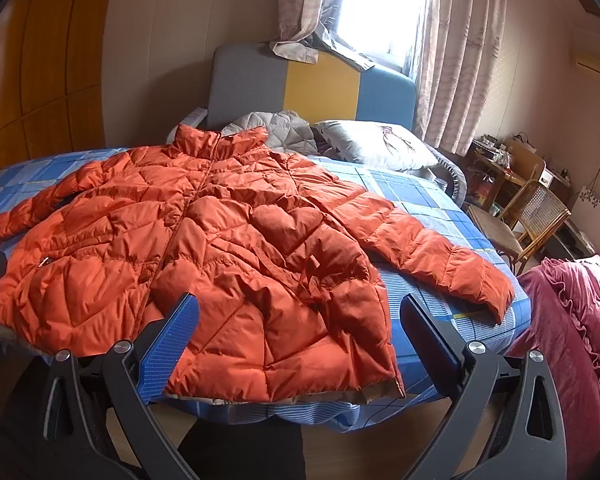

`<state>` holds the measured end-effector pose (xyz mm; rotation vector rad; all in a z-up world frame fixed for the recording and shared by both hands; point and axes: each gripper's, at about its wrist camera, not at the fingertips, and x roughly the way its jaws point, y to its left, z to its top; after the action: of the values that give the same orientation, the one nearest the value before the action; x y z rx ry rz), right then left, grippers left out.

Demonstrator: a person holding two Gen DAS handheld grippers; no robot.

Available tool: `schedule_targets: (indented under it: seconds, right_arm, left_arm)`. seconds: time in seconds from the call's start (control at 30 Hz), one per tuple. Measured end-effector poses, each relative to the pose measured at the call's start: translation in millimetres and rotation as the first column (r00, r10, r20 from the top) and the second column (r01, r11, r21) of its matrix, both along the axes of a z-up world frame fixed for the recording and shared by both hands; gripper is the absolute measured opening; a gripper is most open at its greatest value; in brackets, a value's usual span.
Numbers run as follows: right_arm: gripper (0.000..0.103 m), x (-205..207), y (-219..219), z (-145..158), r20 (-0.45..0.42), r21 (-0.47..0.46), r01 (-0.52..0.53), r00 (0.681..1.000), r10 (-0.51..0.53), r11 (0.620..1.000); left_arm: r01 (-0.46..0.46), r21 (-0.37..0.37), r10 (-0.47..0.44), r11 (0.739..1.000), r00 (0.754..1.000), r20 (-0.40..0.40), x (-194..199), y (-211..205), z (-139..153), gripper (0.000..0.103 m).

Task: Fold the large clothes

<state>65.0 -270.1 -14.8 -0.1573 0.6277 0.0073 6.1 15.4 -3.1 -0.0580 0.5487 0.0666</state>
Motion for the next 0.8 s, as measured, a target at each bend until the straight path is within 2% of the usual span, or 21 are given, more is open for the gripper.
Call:
schedule_targets:
  seconds: [0.8]
  right_arm:
    - [0.1,1.5,2.1,2.8,0.002,-0.007,-0.002,1.0,0.002,1.0]
  left_arm:
    - [0.003,0.0,-0.003,1.0,1.0,0.007,-1.0,-0.8,1.8,0.101]
